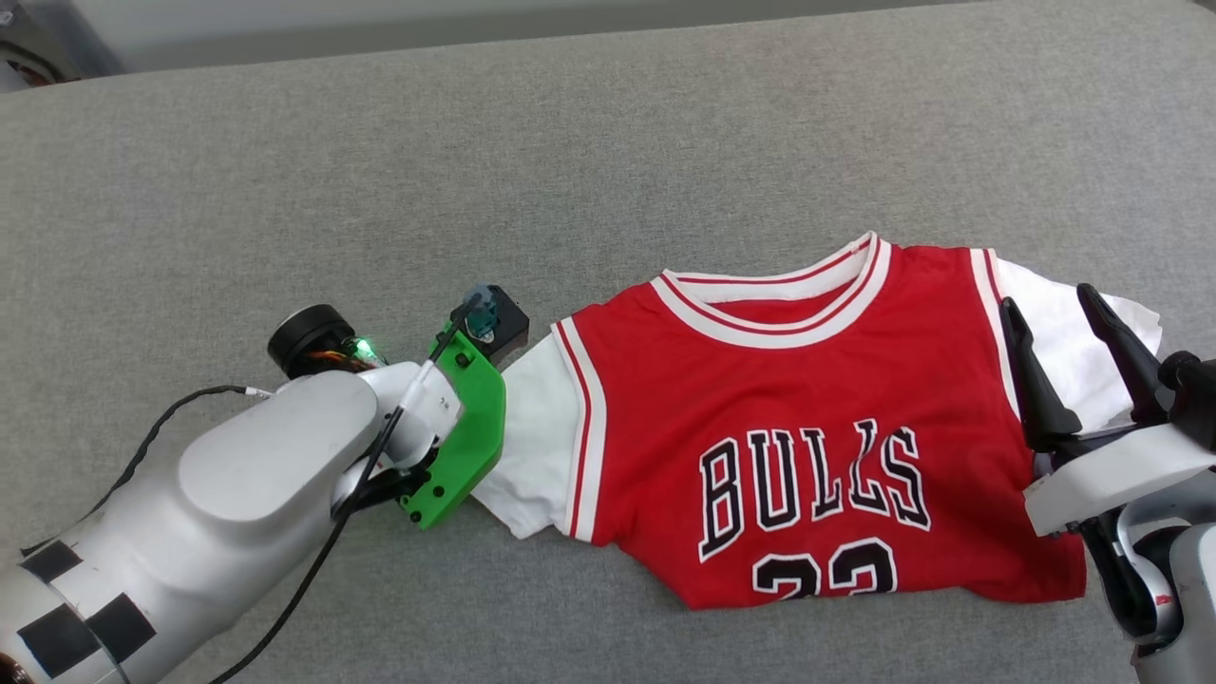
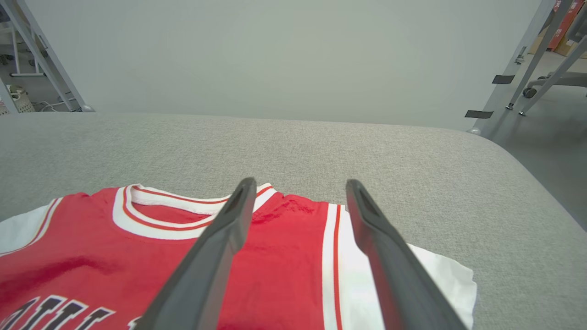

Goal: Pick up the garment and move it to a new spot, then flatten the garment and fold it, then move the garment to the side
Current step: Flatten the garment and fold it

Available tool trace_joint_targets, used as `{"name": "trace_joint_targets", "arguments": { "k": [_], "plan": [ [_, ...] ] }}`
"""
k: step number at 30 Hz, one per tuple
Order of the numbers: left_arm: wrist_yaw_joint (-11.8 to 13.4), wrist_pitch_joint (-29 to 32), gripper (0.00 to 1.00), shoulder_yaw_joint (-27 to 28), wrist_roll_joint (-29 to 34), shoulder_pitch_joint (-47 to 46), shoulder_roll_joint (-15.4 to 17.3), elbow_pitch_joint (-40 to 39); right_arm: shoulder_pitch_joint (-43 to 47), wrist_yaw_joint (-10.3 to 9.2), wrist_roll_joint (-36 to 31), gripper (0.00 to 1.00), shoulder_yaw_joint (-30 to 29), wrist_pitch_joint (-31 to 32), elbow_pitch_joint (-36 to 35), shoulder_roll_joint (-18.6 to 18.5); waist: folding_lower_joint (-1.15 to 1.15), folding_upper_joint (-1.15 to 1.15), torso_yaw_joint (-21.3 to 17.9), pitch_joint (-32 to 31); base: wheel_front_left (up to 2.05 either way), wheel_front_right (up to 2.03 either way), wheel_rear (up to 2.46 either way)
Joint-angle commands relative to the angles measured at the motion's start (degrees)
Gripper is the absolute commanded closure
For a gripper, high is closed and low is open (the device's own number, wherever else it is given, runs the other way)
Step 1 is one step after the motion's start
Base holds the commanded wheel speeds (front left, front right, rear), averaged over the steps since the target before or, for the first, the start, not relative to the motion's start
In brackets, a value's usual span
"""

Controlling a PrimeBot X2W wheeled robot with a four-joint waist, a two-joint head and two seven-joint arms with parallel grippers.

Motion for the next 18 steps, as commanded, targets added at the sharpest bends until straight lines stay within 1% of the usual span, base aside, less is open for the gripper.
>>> {"name": "trace_joint_targets", "arguments": {
  "k": [1,6,9,14,18],
  "plan": [
    [-0.15,-1.66,1.0,-0.65,1.52,0.24,1.37,-0.04,-0.18,-0.05,-0.49,0.0,-0.41,-0.63,0.08,0.16,0.0,0.0,0.77,-0.39,0.0,0.0,0.0],
    [-0.15,-7.34,1.0,-0.18,2.32,-4.57,3.78,0.83,-0.04,-0.05,-0.6,0.0,-1.09,-0.97,-0.25,0.55,0.0,0.0,1.66,0.17,0.0,0.0,0.0],
    [-0.15,-9.86,1.0,0.53,2.69,-7.33,4.23,3.15,-0.72,-0.05,-0.66,0.0,-1.02,-1.14,-0.48,0.82,0.0,0.0,1.58,1.21,0.0,0.0,0.0],
    [-0.15,-14.42,1.0,1.75,3.57,-10.09,2.75,9.42,-2.36,-0.05,-0.6,0.0,-0.32,-1.73,-0.55,1.1,0.0,0.0,0.52,3.14,0.0,0.0,0.0],
    [-0.15,-15.46,1.0,0.96,2.92,-9.01,0.44,14.94,-3.15,-0.05,-0.73,0.0,-0.22,-2.27,-0.1,1.38,0.0,0.0,-0.7,4.22,0.0,0.0,0.0]
  ]
}}
